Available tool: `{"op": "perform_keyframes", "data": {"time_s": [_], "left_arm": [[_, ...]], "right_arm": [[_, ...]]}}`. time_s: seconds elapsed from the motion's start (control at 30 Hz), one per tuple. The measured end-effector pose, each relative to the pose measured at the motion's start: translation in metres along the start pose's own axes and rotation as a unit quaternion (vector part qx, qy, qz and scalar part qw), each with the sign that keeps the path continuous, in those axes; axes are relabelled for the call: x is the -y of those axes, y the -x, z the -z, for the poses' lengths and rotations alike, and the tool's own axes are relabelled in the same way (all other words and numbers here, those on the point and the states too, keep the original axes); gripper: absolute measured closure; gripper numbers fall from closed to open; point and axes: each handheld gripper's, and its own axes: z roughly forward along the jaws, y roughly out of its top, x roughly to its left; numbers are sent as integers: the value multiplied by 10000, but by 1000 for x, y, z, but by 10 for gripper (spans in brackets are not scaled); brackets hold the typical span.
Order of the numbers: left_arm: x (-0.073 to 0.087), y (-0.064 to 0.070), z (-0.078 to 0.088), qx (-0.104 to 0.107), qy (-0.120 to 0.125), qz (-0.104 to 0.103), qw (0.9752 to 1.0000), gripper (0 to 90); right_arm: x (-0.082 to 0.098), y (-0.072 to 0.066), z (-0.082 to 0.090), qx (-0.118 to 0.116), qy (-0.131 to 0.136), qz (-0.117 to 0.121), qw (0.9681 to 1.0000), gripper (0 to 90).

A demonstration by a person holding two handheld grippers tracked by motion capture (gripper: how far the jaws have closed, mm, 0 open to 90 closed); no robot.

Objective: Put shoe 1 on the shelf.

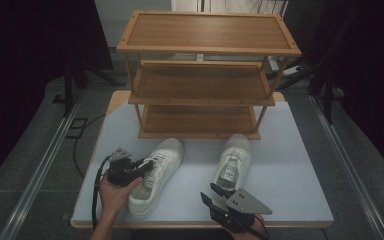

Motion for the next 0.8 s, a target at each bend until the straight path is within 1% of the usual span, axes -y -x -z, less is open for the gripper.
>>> {"op": "perform_keyframes", "data": {"time_s": [0.07, 0.1, 0.13, 0.17, 0.2, 0.23, 0.27, 0.3, 0.33, 0.37, 0.4, 0.47, 0.5, 0.53, 0.57, 0.6, 0.63, 0.67, 0.7, 0.73, 0.77, 0.8], "left_arm": [[0, 1, 0, -104, 10, -65, 9999, 729], [0, 1, 0, -104, 10, -65, 9999, 751], [0, 2, 0, -166, 6, -126, 9998, 751], [0, 4, 1, -261, 23, -220, 9994, 792], [1, 5, 1, -293, 41, -275, 9992, 809], [1, 5, 1, -295, 29, -343, 9990, 820], [1, 5, 1, -295, 29, -343, 9990, 825], [0, 5, 0, -296, 20, -403, 9987, 826], [0, 5, 0, -275, 27, -394, 9988, 826], [1, 2, 1, -182, 72, -310, 9993, 826], [1, 2, 1, -182, 72, -310, 9993, 827], [2, -1, 2, -102, 159, -233, 9995, 826], [3, -3, 2, -36, 233, -149, 9996, 828], [3, -3, 2, -36, 233, -149, 9996, 829], [4, -7, 3, 13, 309, -50, 9995, 831], [4, -7, 3, 13, 309, -50, 9995, 833], [5, -10, 5, 120, 363, 19, 9993, 834], [5, -10, 5, 120, 363, 19, 9993, 834], [6, -13, 7, 261, 444, 111, 9986, 834], [6, -13, 7, 261, 444, 111, 9986, 835], [6, -16, 10, 389, 561, 237, 9974, 835], [6, -16, 10, 389, 561, 237, 9974, 835]], "right_arm": [[0, 0, 0, 0, 37, -27, 10000, 570], [0, 0, 0, 5, 40, -12, 10000, 570], [0, 0, 0, 5, 40, -12, 10000, 570], [0, 0, 1, 6, 46, -10, 10000, 570], [0, 0, 1, 9, 46, -12, 10000, 570], [0, 0, 1, 12, 49, -14, 10000, 570], [0, 0, 1, 12, 49, -14, 10000, 570], [0, 0, 1, 16, 51, -17, 10000, 570], [0, 0, 1, 16, 51, -17, 10000, 570], [0, 1, 1, 29, 60, -27, 10000, 570], [0, 1, 1, 29, 60, -27, 10000, 570], [0, 1, 1, 47, 74, -33, 10000, 570], [0, 2, 2, 52, 95, -44, 9999, 571], [0, 2, 3, 62, 110, -46, 9999, 571], [-1, 3, 3, 67, 116, -53, 9999, 572], [-1, 3, 3, 67, 116, -53, 9999, 572], [-1, 4, 4, 70, 154, -79, 9998, 572], [-1, 4, 4, 70, 154, -79, 9998, 572], [-2, 4, 5, 88, 188, -100, 9997, 571], [-2, 4, 5, 88, 188, -100, 9997, 571], [-2, 5, 6, 95, 218, -117, 9996, 572], [-2, 5, 6, 95, 218, -117, 9996, 572]]}}
